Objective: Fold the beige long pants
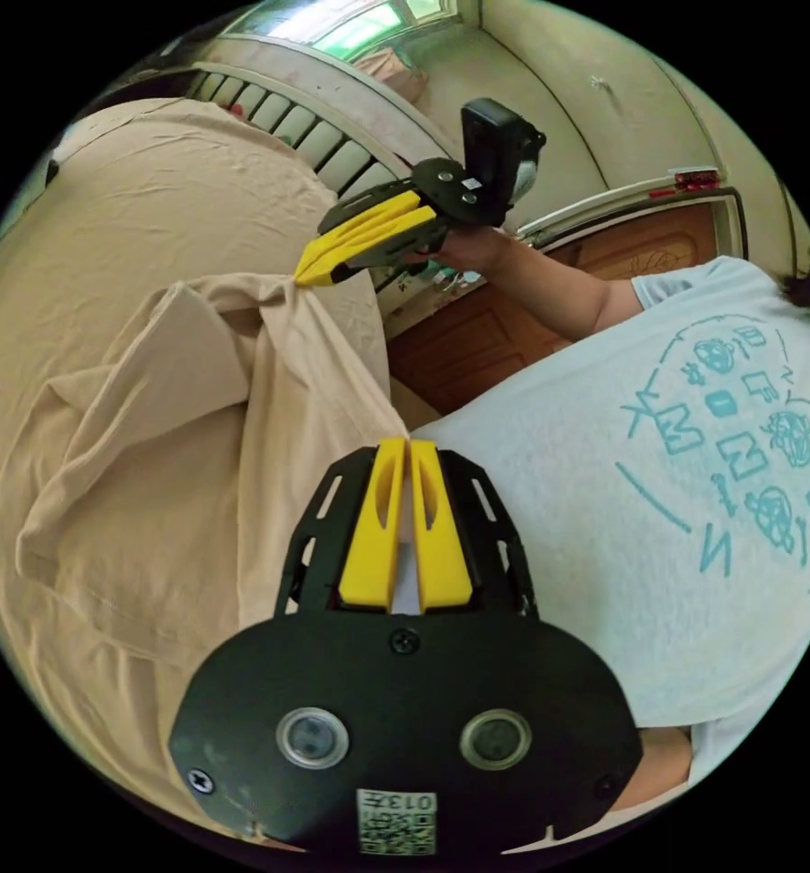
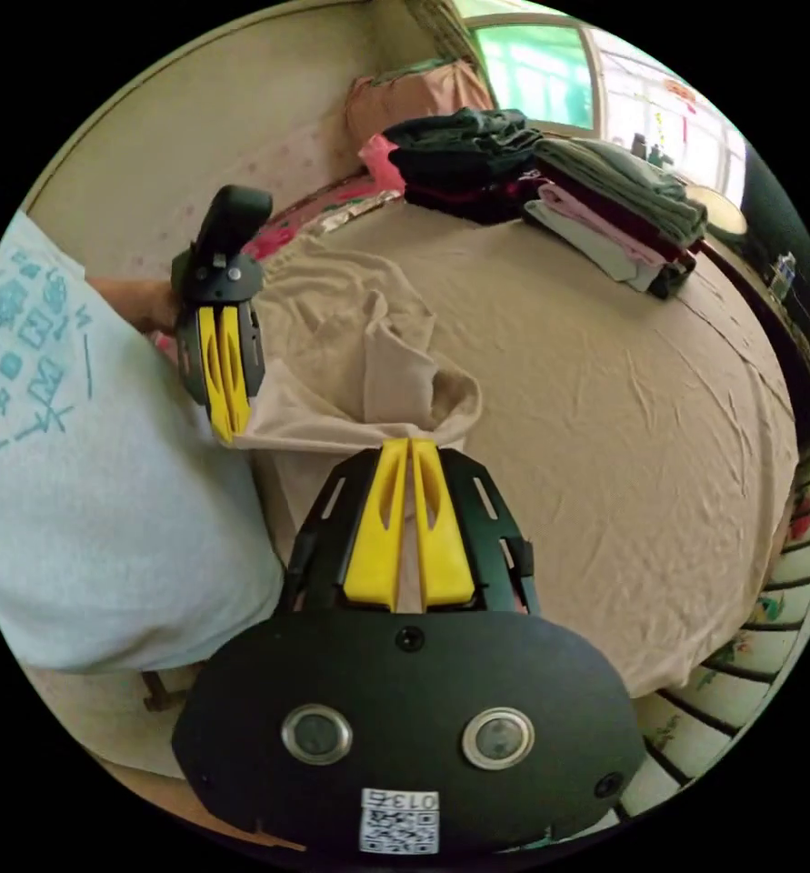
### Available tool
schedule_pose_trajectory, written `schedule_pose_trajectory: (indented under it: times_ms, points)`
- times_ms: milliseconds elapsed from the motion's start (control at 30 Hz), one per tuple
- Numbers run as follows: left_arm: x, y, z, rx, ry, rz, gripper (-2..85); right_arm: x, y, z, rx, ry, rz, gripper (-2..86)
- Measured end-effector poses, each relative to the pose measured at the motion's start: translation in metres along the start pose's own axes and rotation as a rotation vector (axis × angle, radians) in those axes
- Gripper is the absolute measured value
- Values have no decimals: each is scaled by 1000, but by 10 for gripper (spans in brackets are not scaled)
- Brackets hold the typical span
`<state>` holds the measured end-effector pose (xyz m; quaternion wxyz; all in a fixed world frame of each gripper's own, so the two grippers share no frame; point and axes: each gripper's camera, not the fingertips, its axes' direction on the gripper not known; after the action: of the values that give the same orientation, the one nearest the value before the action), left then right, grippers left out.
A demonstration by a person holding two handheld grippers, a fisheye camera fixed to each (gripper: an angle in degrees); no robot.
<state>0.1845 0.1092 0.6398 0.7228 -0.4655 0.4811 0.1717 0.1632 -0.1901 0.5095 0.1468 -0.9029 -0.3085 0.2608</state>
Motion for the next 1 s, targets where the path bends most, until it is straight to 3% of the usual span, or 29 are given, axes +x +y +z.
schedule_pose_trajectory:
  times_ms: [100,233,333,467,600,800,867,933,1000]
  points:
    - [2,0,-23,45,-22,14,3,22,3,-17,180,-93,133,4]
    - [0,3,-72,84,-225,22,5,51,-5,-22,395,-133,295,6]
    - [-29,17,-115,131,-378,-122,8,66,-26,4,378,-102,401,10]
    - [-70,54,-149,188,-420,-334,25,86,-38,13,358,-139,508,18]
    - [-81,103,-147,295,-373,-475,79,74,-44,-10,331,-39,414,29]
    - [-87,137,-76,267,-207,-575,152,26,-85,15,133,67,104,61]
    - [-88,129,-53,202,-200,-565,144,19,-104,41,11,86,26,39]
    - [-85,116,-43,98,-357,-569,56,14,-116,54,-81,82,-21,30]
    - [-78,107,-44,49,-415,-515,32,1,-123,46,-56,108,-126,25]
